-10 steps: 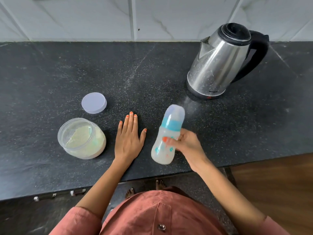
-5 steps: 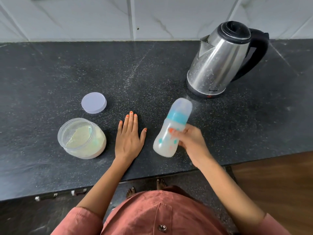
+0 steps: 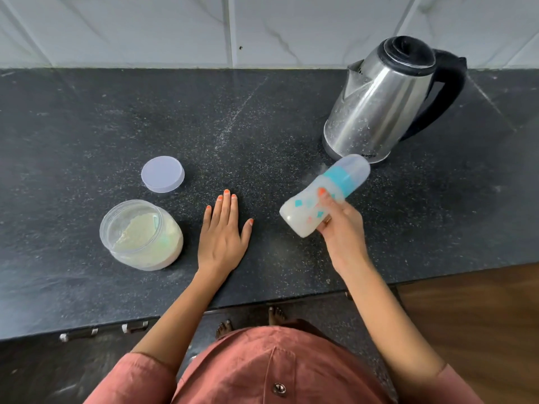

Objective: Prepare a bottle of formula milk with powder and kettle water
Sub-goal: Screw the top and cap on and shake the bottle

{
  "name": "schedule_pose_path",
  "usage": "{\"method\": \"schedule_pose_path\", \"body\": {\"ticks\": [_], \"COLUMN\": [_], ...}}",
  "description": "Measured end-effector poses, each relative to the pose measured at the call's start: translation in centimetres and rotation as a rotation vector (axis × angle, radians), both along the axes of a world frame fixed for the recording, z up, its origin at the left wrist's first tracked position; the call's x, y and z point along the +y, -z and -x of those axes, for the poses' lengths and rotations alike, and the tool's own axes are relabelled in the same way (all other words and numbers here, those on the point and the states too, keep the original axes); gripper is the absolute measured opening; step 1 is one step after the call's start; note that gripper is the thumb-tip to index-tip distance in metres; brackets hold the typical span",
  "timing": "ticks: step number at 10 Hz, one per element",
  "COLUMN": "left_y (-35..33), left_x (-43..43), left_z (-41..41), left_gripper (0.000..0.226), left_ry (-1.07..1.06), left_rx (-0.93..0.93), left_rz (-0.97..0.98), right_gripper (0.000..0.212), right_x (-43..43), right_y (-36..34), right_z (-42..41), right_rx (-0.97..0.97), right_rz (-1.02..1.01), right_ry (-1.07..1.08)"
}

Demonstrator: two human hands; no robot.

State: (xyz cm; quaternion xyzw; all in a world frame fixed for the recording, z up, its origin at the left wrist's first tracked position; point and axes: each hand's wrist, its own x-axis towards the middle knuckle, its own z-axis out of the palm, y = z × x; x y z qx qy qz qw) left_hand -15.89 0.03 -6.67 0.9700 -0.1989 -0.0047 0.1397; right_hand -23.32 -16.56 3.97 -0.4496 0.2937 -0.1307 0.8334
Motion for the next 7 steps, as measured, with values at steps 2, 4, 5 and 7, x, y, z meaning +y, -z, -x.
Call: {"method": "schedule_pose_path", "body": {"ticks": [2, 4, 5, 7], "left_y": [-0.1, -0.1, -0.1, 0.0], "left_x": [0.0, 0.0, 0.0, 0.1], "left_z": [0.0, 0.1, 0.1, 0.0], "left_gripper": [0.076, 0.075, 0.076, 0.077], "left_ry": [0.005, 0.003, 0.004, 0.006], "left_rx": [0.000, -0.005, -0.007, 0.001], "left_rz": [-0.010, -0.014, -0.016, -0.017], "right_gripper": [0.019, 0.008, 0.010, 0.018], "right_x": [1.7, -0.2, 0.3, 1.1], "right_y": [0.4, -0.2, 0.0, -0.1], "right_z": [1.9, 0.2, 0.4, 1.3], "right_rx": [0.155, 0.008, 0.013, 0.083], "right_rz": [0.399, -0.011, 0.042, 0.281], "right_ry": [-0.370, 0.014, -0.045, -0.377]}}
